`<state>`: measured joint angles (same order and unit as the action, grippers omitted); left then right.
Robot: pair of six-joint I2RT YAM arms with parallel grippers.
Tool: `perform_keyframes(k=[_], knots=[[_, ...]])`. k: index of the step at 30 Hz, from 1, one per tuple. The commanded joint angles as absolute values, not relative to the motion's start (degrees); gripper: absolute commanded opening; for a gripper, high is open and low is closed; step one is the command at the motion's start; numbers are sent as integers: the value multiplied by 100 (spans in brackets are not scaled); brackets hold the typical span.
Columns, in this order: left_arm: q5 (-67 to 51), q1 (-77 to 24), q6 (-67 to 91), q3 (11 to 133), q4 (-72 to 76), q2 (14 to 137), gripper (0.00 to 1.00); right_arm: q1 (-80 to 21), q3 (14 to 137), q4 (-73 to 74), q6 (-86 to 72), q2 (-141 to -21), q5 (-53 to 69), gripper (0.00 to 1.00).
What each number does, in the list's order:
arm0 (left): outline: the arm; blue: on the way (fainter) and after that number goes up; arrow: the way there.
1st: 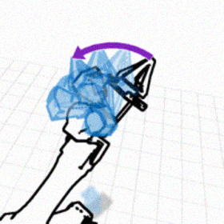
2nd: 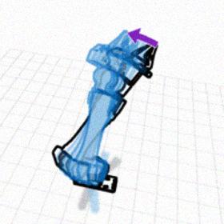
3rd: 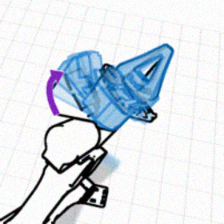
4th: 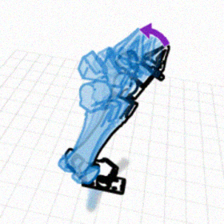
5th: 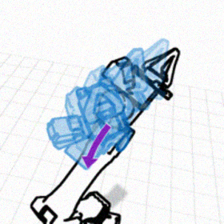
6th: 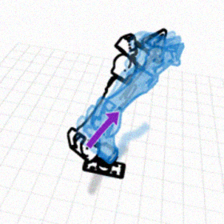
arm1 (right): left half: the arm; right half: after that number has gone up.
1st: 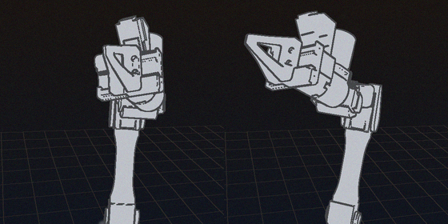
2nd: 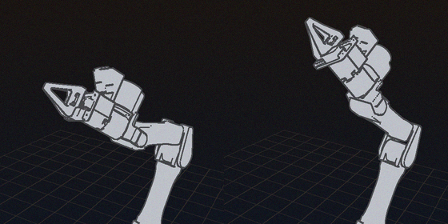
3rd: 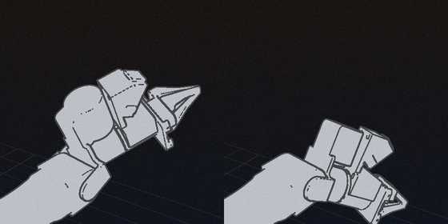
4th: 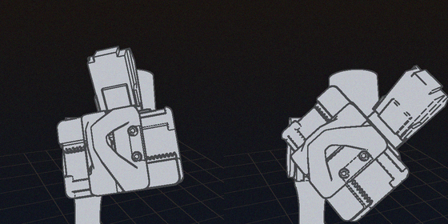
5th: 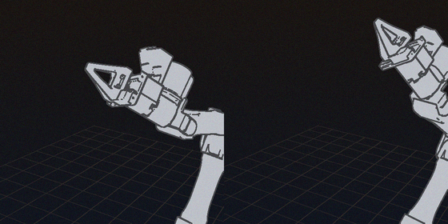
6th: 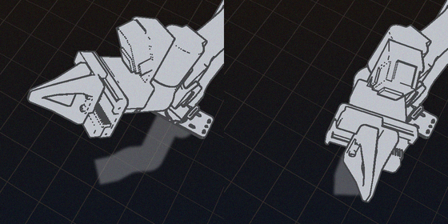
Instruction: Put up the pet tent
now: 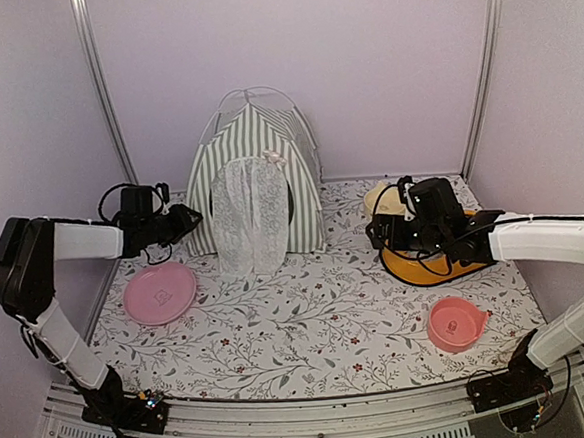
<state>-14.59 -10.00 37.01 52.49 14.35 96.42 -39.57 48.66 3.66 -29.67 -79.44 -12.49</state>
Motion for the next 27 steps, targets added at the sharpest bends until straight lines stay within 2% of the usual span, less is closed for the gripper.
perform_keyframes(k=[1,9,13,19,27], knots=[[-1645,-999,3580,4890,1411,8987,46,-3574,4732,615,-2955,-7821,-1305,99],[-1462,-1177,3505,4151,1040,7572,63,-2876,4844,769,-2652,-8225,-689,99],[-1335,-1392,3489,3937,826,6930,67,-2632,4982,946,-2389,-8465,-673,99],[-1177,-1958,3504,3895,664,6385,72,-2553,5109,1224,-2160,-8936,-657,99],[-1039,-2455,3489,4008,501,6049,75,-2556,5115,1116,-2318,-9390,299,99]])
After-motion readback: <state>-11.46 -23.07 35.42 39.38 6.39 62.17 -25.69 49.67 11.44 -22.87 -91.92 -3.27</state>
